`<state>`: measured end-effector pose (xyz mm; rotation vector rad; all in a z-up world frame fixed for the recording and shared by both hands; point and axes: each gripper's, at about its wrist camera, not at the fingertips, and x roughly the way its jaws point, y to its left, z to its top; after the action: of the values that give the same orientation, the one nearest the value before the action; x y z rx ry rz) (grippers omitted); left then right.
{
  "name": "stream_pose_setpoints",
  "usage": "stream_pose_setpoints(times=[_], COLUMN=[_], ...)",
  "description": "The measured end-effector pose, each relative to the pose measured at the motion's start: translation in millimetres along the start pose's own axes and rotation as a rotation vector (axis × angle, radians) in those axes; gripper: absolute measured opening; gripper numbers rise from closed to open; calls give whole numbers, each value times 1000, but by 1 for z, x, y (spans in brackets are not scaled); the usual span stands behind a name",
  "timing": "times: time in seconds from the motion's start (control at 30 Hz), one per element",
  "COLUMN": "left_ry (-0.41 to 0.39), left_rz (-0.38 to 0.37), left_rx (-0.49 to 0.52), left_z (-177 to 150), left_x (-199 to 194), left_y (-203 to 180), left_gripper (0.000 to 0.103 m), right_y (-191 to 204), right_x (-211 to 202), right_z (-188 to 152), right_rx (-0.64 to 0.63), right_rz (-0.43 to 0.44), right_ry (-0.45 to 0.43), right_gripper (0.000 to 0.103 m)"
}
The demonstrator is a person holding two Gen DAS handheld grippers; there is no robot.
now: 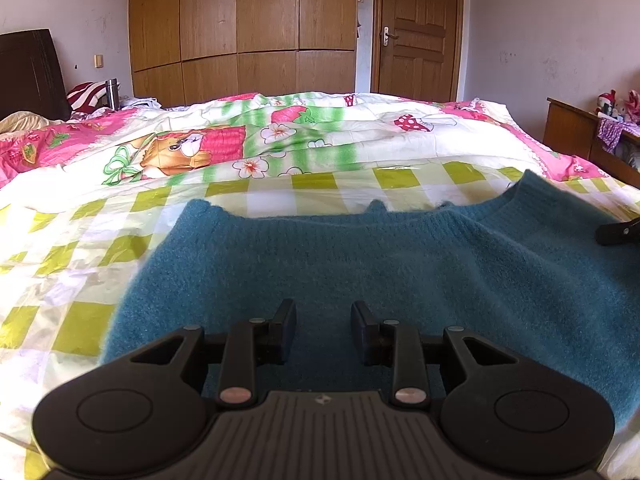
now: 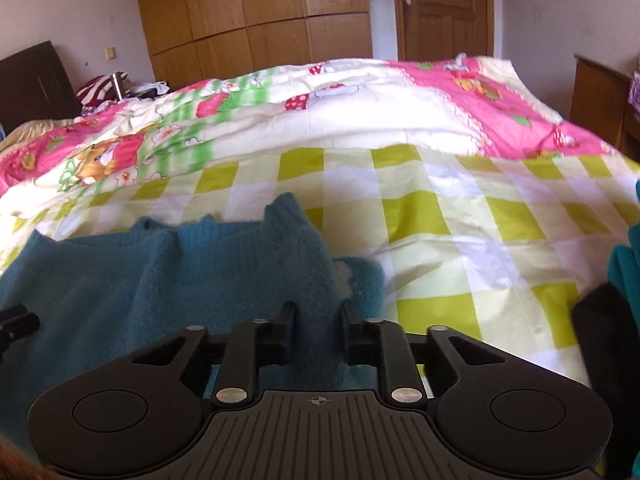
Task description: Fold small clothes
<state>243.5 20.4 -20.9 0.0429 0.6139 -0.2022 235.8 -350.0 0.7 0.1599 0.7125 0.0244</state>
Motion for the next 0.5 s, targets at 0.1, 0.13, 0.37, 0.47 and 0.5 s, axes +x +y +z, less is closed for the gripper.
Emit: stream_pose_setpoints(times=[0.1,0.13,0.37,0.47,0.5], left_ry=[15,17,4,-25,-31], left_rz=[7,10,8,-10,-17], left_rx=[12,20,23,-11,-15], left_z=[-4,-4,1,-1,-3], left_x=[8,10,-2,-14,-16], left_y=[-5,-7,-1,5,5], left_gripper=[45,45,46,46,46], right_y=[-13,-21,-45,-46,-50], right_x=[-38,-39,-24,-49,-54], right_z=[-6,-10,-26,-34,-39], right_rx=[98,135,299,281,304], right_rz=[74,74,63,69,89], right_ry=[-66,-62,-14,-30,-24], right_gripper=[12,12,30,49,51])
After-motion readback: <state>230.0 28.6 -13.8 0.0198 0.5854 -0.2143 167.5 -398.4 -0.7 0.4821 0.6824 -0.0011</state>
